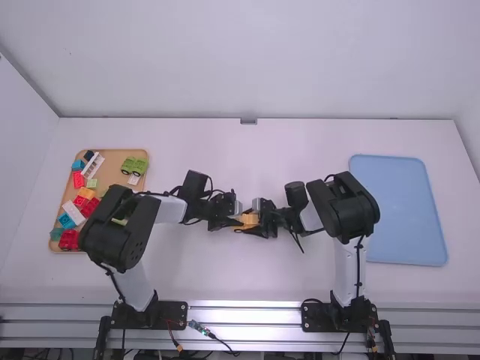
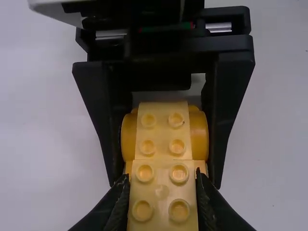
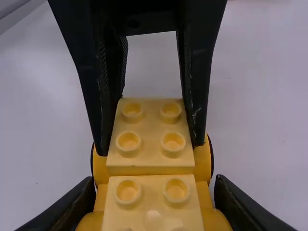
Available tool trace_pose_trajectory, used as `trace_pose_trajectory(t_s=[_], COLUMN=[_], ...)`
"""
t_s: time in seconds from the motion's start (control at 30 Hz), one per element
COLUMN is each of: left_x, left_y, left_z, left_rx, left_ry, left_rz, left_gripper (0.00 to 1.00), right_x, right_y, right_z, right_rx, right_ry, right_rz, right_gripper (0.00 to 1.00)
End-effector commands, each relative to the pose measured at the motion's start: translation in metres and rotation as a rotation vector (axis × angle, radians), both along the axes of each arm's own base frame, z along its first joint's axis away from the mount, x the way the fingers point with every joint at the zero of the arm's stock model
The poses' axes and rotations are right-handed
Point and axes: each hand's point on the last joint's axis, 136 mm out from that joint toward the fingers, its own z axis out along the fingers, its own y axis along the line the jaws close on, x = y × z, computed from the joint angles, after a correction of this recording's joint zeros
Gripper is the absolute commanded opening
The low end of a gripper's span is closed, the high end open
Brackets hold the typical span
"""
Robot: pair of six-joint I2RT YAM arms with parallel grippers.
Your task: Assemble lego blocks to make yellow taxi
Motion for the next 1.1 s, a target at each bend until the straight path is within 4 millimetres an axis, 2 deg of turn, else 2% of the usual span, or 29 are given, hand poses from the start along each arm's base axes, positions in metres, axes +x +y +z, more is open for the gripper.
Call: trace_pose_trajectory(t_s=[0.0,0.03,0.07,0.2,0.3,0.57,0.6,0.7,0.8,0.83,1.07], left_x=[-0.013,-0.013,-0.013,-0.011,-0.004,0.006,0.005,0.004,0.003,0.003,-0.004], left_y=[-0.009,-0.009,-0.009,-0.009,-0.011,-0.006,-0.004,-0.002,-0.002,-0.001,0.004], left_z=[-0.004,-0.004,-0.004,-0.002,0.003,0.030,0.032,0.037,0.037,0.036,0.026], left_rx=[-0.011,-0.011,-0.011,-0.016,-0.040,-0.071,-0.069,-0.063,-0.061,-0.060,-0.015], left_ry=[0.018,0.018,0.017,0.016,0.060,0.032,0.035,0.036,0.043,0.045,0.096], left_rz=[-0.053,-0.052,-0.053,-0.045,0.013,0.057,0.060,0.067,0.068,0.068,0.082], left_gripper=[0.19,0.34,0.55,0.55,0.60,0.64,0.62,0.45,0.05,0.02,0.02], right_x=[0.001,0.001,0.001,0.001,0.001,0.000,0.001,0.000,0.000,0.000,0.001], right_y=[-0.003,-0.003,-0.003,-0.003,-0.003,-0.003,-0.003,-0.003,-0.003,-0.003,-0.004], right_z=[-0.011,-0.011,-0.011,-0.011,-0.011,-0.011,-0.011,-0.011,-0.011,-0.011,-0.011], right_rx=[-0.039,-0.039,-0.040,-0.040,-0.039,-0.041,-0.040,-0.041,-0.041,-0.041,-0.041], right_ry=[0.040,0.041,0.040,0.040,0.040,0.044,0.044,0.044,0.044,0.044,0.044], right_rz=[-0.035,-0.035,-0.035,-0.036,-0.035,-0.036,-0.036,-0.035,-0.035,-0.036,-0.037], right_gripper=[0.35,0.35,0.35,0.35,0.35,0.36,0.35,0.36,0.36,0.35,0.35])
